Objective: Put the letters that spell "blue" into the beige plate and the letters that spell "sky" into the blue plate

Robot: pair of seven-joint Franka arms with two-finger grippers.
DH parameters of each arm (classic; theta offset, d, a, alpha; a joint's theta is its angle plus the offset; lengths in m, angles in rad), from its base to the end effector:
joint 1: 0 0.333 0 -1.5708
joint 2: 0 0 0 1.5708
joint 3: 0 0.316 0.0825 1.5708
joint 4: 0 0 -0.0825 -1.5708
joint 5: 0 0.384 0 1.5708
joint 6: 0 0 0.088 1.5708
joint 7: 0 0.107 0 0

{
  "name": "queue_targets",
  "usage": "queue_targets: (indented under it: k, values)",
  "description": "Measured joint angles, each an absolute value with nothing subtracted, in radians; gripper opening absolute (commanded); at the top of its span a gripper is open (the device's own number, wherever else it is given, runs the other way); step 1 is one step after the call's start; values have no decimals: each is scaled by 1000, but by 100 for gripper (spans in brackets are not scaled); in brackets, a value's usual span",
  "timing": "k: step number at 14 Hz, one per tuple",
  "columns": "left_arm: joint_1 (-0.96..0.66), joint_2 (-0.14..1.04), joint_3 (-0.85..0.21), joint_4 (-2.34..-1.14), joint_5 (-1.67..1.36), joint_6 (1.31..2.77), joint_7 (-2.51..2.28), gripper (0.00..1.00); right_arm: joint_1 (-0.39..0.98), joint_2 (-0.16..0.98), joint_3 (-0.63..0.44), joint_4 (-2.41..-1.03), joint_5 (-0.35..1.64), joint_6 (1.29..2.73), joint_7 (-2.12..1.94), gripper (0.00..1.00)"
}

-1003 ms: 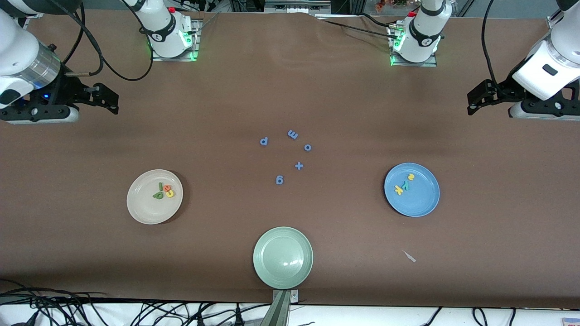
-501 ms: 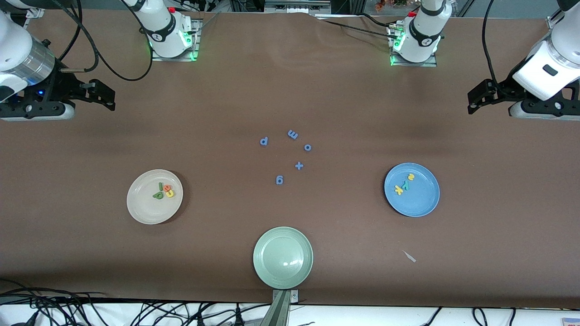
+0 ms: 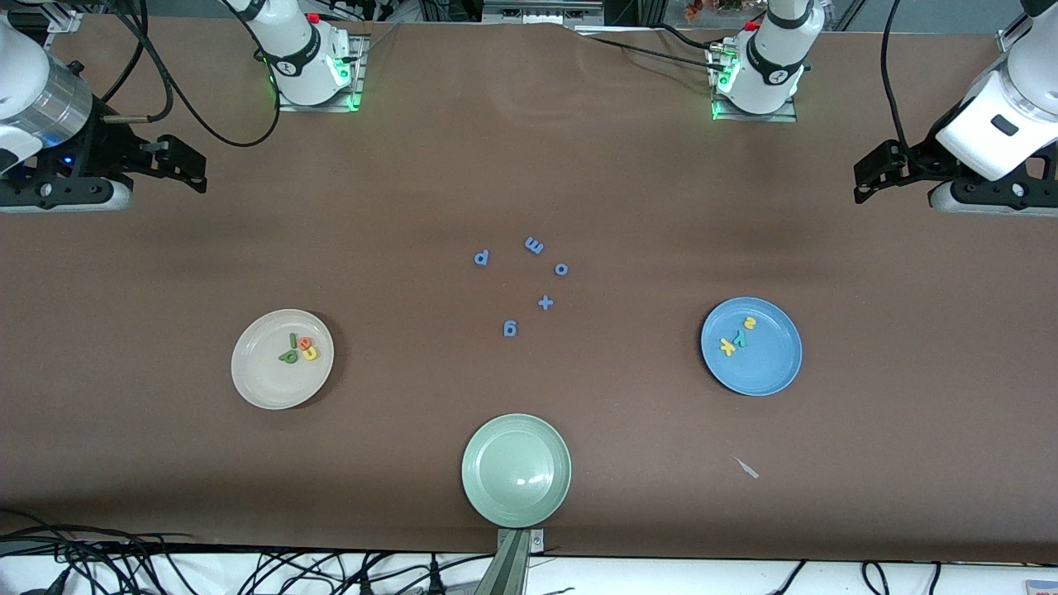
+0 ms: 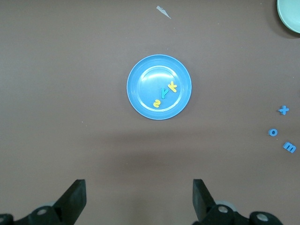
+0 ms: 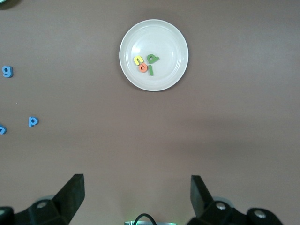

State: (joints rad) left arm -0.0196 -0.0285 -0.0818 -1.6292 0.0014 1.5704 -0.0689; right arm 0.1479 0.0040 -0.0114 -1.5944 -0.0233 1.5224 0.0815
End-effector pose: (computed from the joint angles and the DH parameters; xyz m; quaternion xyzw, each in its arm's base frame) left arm 0.5417 -0.0556 0.6125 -0.9998 0.0162 0.0150 0.0032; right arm 0.5448 0.0722 0.6072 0.9988 0.0274 -0.0365 0.0157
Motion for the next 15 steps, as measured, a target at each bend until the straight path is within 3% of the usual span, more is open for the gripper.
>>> queue_targets:
  k: [15]
  values:
    - [-18, -28, -80, -1627, 1, 1568, -69, 100, 146, 49, -13, -1563, -23, 1526, 82, 100]
